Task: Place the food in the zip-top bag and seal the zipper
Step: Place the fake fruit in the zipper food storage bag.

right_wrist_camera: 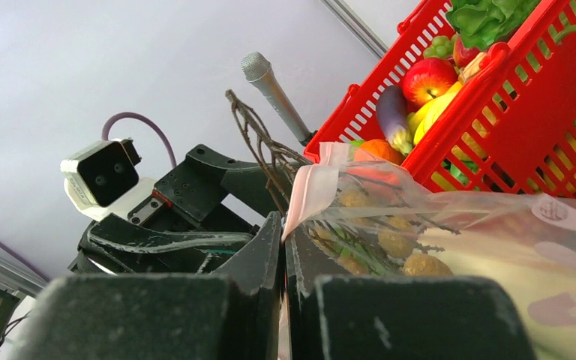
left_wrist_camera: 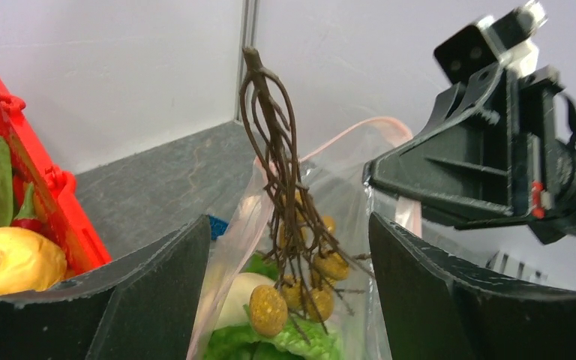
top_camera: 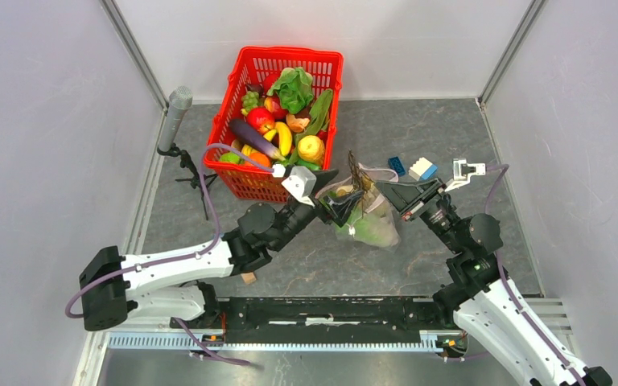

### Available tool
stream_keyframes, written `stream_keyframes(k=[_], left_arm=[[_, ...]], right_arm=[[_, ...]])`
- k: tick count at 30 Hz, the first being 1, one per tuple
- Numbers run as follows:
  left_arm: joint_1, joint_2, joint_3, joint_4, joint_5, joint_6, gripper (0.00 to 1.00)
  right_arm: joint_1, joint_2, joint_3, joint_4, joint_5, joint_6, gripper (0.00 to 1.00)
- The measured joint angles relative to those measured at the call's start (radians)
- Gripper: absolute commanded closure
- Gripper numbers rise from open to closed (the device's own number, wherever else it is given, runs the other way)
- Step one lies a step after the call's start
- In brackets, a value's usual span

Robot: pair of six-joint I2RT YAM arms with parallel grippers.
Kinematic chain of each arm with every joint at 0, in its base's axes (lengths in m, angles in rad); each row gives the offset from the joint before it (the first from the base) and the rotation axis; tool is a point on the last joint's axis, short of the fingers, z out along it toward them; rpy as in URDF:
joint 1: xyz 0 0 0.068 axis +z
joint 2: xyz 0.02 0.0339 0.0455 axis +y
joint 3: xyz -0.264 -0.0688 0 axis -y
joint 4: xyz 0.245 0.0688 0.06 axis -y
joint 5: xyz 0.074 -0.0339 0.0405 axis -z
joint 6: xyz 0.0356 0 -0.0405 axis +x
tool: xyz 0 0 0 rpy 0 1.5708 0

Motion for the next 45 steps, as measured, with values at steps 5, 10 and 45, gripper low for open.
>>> stream_keyframes(k=[5,10,45], left_arm=[[0.050,-0.017,0.061,-0.193,0.048,0.027,0.05],[0.170,-0.047,0.222,-0.452,0.204,0.063,0.00],[0.352,0.434,1.170,-1.741,0.834,0.607,0.27]], right_arm=[[0.000,0.000,0.000,-0.001,-0.001,-0.002,0.94],[0.000,0.000,-0.001,-0.006,-0.012,-0.006,0.94],[0.000,0.044,-0.010,-0.053,-0.094,-0.109,0.94]])
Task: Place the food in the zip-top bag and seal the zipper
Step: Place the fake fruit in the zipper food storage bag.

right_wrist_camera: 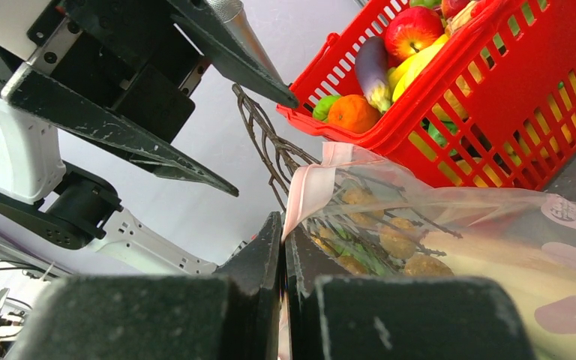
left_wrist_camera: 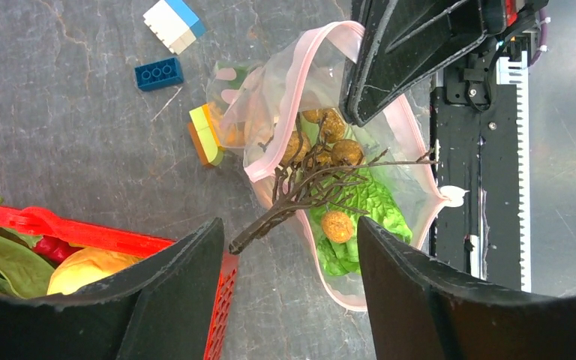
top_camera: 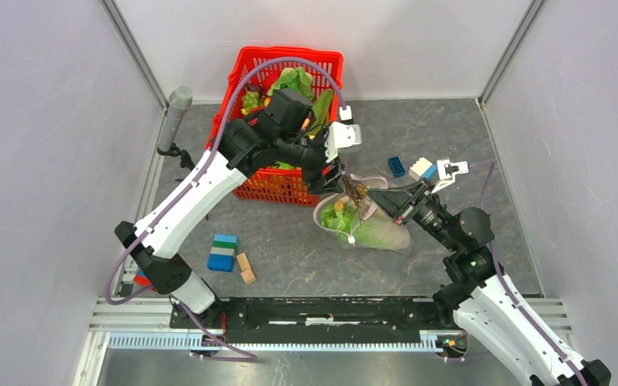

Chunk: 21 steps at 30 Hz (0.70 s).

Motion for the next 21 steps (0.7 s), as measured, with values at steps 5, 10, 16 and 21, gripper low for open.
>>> stream_keyframes(k=[5,10,16,21], left_arm=[[0.000,0.013,0.005,0.000,0.000,0.000,0.31],[0.000,0.014,0.020,0.001,0.000,0.000,0.46],[0.000,0.014,0.025,0.001,0.000,0.002,0.69],[0.000,0.015,0.025,0.000,0.015,0.009,0.93]], right_arm=[[0.000,-0.001,0.000,0.001,-0.007,0.000,0.94],[0.000,-0.001,0.000,0.001,-0.010,0.000,0.94],[0.000,-0.001,-0.002,0.007,-0.010,0.001,0.93],[0.000,-0.001,-0.005,0.008,-0.010,0.003,0.93]])
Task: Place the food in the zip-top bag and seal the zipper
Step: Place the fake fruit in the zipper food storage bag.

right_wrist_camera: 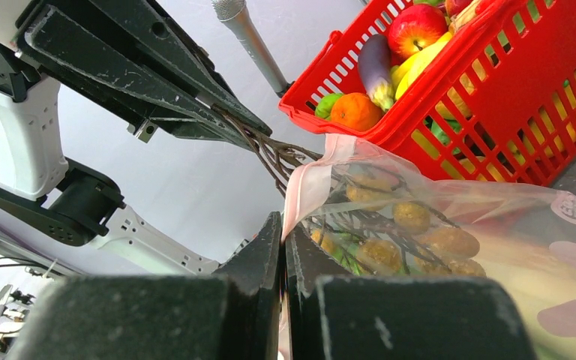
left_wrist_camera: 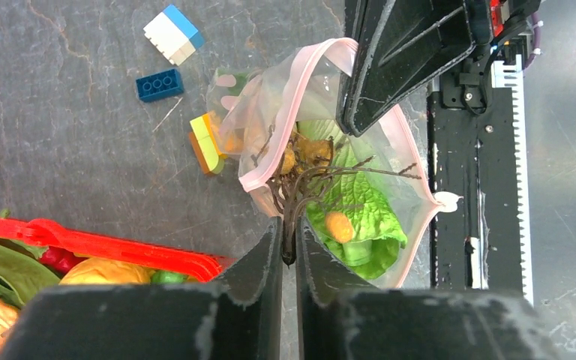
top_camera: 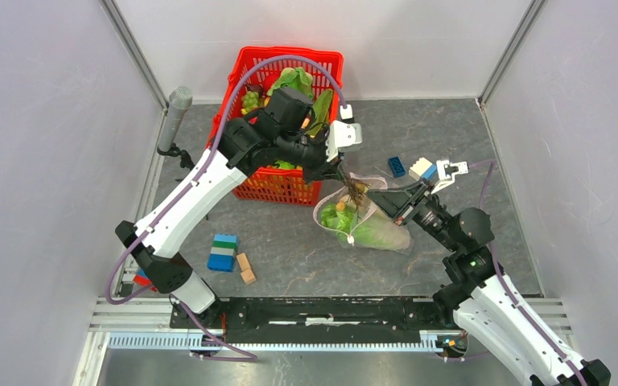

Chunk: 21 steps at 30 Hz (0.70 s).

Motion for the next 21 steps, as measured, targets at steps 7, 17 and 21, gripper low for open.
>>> stream_keyframes(k=[7,17,21], left_arm=[[0.000,-0.019,-0.055,0.097,0.004,-0.064,0.98],[0.000,-0.177,-0.429,0.487,-0.032,-0.383,0.98],[0.000,-0.211,-0.552,0.672,-0.082,-0.565,0.98]], right_arm=[[0.000,-0.021,-0.021,0.008,0.013,0.009,0.93],[0.000,-0.028,-0.030,0.014,0.026,0.024,0.93],[0.000,-0.031,-0.036,0.022,0.029,0.031,0.94]])
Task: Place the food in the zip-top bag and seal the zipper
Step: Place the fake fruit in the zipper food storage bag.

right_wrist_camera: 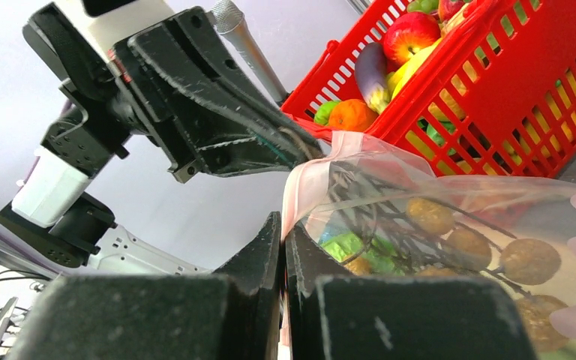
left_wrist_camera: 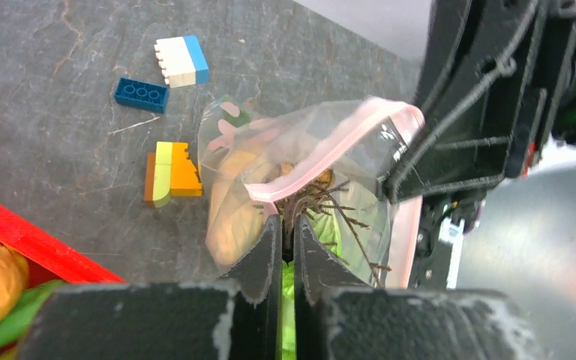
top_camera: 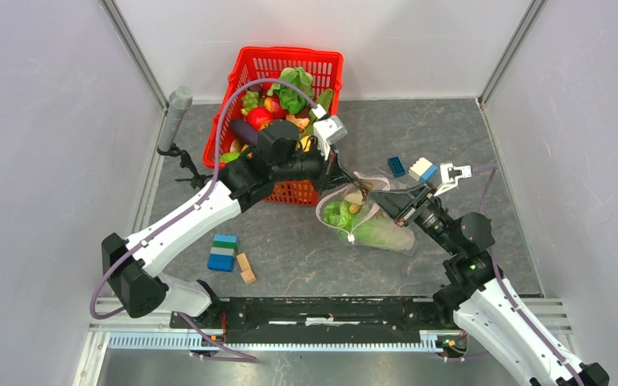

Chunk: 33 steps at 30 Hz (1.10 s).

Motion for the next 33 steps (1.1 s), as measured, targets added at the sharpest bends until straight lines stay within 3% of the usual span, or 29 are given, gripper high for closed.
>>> stream_keyframes(k=[7,18,20,22,24,28,33], left_arm=[[-0.006,-0.003,-0.108,0.190,-0.053,-0.211,0.98],[-0.153,-0.027,-0.235,0.265,-0.227,-0.229,0.97],[-0.176,-0.029,-0.267,0.301,-0.266,-0.235,0.89],[-0.191,-0.030,-0.295,0.329,-0.294,-0.241,0.71],[-0.201,-0.030,-0.303,0.330,-0.315,-0.242,0.62],[-0.205,-0.039,-0.299,0.324,-0.347,-0.234,0.36],[-0.205,-0.075,-0.285,0.288,-0.361,-0.217,0.35]], right_arm=[[0.000,-0.016,-0.009,0.007,0.015,0.010,0.93],[0.000,-0.021,-0.009,-0.015,0.046,0.009,0.93],[0.000,-0.021,-0.009,-0.019,0.051,0.008,0.93],[0.000,-0.022,-0.009,-0.029,0.063,0.008,0.93],[0.000,-0.024,-0.009,-0.037,0.076,0.007,0.93],[0.000,-0.031,-0.009,-0.049,0.095,0.003,0.93],[0.000,-0.035,-0.009,-0.052,0.106,0.000,0.93]])
